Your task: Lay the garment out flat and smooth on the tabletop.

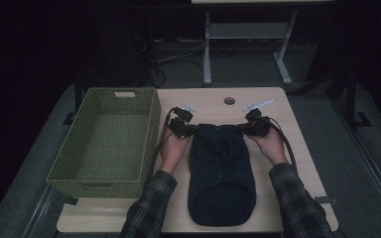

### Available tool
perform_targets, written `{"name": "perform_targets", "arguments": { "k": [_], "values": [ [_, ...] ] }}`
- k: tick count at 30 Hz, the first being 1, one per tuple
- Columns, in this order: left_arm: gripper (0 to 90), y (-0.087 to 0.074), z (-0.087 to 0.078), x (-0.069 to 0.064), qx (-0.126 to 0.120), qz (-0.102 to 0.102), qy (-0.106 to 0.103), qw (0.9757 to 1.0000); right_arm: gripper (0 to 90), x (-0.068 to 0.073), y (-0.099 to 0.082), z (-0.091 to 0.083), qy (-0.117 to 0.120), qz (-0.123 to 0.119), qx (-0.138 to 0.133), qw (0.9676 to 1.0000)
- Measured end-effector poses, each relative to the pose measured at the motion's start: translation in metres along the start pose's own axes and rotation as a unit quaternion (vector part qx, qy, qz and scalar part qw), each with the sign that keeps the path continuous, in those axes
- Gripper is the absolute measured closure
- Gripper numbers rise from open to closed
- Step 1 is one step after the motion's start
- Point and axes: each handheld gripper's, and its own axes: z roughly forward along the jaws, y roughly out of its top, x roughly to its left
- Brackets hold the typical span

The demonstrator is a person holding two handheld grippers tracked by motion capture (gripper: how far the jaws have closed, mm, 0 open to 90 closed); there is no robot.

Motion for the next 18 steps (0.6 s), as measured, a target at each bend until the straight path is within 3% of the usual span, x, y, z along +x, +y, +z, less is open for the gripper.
{"name": "perform_targets", "arguments": {
  "k": [9, 18],
  "values": [
    [83.6, 0.017, -0.018, 0.004, -0.03, 0.013, 0.029, 0.9991, 85.4, 0.003, 0.022, -0.014, -0.013, -0.01, -0.03, 0.9994],
    [83.6, 0.033, -0.034, 0.004, -0.057, 0.029, 0.054, 0.9965, 85.4, 0.003, 0.044, -0.026, -0.026, -0.015, -0.053, 0.9981]
  ]
}}
